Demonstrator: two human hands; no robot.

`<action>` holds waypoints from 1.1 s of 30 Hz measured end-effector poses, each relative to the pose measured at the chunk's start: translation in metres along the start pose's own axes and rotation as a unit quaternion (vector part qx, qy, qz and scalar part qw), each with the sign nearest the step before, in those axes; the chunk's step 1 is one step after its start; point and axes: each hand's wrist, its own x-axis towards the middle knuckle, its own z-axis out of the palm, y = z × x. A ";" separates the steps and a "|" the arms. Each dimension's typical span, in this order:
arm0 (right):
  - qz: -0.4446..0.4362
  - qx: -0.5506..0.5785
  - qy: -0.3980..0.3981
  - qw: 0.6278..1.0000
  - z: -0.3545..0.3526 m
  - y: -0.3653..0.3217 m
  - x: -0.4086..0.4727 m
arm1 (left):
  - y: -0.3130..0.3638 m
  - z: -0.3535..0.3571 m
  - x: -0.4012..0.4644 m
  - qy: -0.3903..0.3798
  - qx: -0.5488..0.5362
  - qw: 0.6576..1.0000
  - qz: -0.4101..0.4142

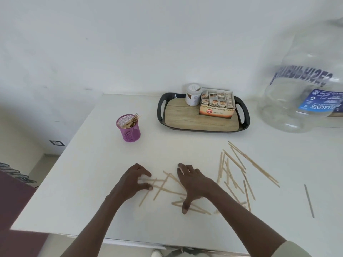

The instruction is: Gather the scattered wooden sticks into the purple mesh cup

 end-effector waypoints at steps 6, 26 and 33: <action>0.029 0.105 0.091 0.990 0.000 0.007 0.003 | 0.021 0.017 0.003 0.073 0.014 0.997 -0.016; 0.134 0.263 0.161 0.942 -0.002 0.024 0.010 | 0.045 0.038 0.011 0.135 0.084 0.984 -0.079; 0.109 0.161 0.168 0.966 -0.011 0.027 0.001 | 0.061 0.045 0.014 0.122 0.220 0.964 -0.084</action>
